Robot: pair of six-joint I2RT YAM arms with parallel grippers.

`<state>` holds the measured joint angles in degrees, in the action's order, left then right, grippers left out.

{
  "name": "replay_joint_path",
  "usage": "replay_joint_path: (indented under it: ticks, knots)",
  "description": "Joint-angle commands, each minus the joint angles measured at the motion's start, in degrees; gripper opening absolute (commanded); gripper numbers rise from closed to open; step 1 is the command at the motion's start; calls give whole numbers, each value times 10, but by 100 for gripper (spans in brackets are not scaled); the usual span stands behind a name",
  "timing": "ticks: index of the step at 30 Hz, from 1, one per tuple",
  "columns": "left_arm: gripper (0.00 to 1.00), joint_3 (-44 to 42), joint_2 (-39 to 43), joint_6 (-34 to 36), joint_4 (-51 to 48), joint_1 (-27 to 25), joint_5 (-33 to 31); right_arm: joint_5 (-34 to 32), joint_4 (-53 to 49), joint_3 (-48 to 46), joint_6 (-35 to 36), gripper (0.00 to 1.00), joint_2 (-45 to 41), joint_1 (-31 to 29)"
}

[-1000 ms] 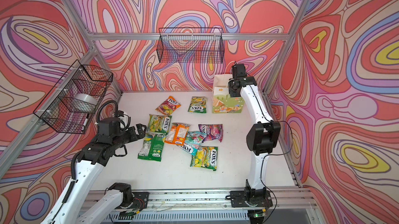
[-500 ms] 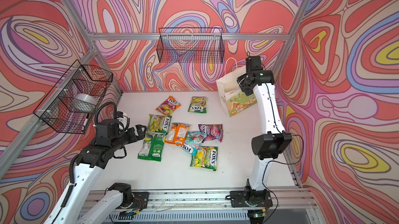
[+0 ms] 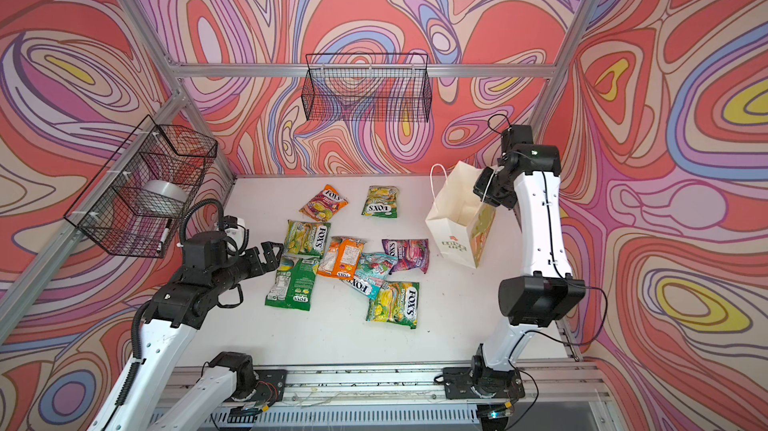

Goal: Place the snacks into the paper bag

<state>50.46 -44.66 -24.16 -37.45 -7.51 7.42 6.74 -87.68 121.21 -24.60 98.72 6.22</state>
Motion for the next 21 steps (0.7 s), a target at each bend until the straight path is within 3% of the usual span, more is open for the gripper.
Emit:
replay_joint_path:
  ticks: [1, 7, 14, 15, 17, 20, 21]
  knots:
    - [100, -6, 7, -2, 12, -1, 9, -12, -10, -36, 50, 0, -53, -5]
    - [100, -7, 10, -3, 13, -8, 10, -13, 1, -95, 72, 0, -43, -53]
    - [100, -6, 16, -2, 12, -10, 6, -46, 14, -101, 74, 0, -24, -60]
    - [100, -6, 16, -2, 13, -10, 9, -49, 20, -103, 74, 4, -24, -60]
    - [100, -5, 14, 0, 15, -10, 23, -62, 37, -107, 70, 21, -29, -60]
    - [100, -5, 11, 4, 31, -10, 82, -104, 57, -106, 54, 45, -39, -60]
    - [100, -6, 10, 7, 40, -10, 111, -110, 61, -105, 51, 49, -39, -60]
